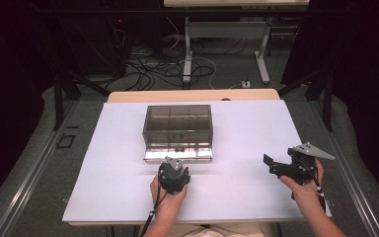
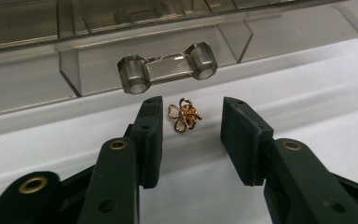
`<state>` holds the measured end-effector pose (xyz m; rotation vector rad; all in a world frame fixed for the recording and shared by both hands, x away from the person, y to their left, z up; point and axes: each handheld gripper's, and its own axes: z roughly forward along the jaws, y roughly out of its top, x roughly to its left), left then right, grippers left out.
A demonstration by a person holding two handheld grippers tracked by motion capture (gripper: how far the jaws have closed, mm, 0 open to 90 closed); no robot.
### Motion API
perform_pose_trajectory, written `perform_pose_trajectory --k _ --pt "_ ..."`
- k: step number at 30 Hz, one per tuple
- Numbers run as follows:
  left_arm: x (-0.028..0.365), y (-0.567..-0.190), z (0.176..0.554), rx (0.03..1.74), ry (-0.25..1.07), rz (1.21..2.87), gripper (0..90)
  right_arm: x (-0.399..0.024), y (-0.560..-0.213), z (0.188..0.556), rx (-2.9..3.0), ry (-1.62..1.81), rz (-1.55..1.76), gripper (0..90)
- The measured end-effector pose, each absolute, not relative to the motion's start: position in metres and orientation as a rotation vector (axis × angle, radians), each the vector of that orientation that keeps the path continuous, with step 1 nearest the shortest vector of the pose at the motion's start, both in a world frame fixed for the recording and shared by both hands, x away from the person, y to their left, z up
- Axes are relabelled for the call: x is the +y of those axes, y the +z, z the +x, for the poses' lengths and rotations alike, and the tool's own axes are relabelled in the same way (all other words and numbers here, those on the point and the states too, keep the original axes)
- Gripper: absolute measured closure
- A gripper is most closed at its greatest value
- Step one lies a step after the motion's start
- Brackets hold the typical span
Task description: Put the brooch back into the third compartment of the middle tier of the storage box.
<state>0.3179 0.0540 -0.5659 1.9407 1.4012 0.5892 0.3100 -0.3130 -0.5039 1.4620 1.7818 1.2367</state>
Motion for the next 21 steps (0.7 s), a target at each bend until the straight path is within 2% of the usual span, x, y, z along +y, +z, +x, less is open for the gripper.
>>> perform_pose_trajectory --k 21 --pt "0.0601 -0.5658 0.319 1.395 0.591 1.938 74.0 -0.3139 -0.504 0.31 1.792 1.228 1.462 2.8"
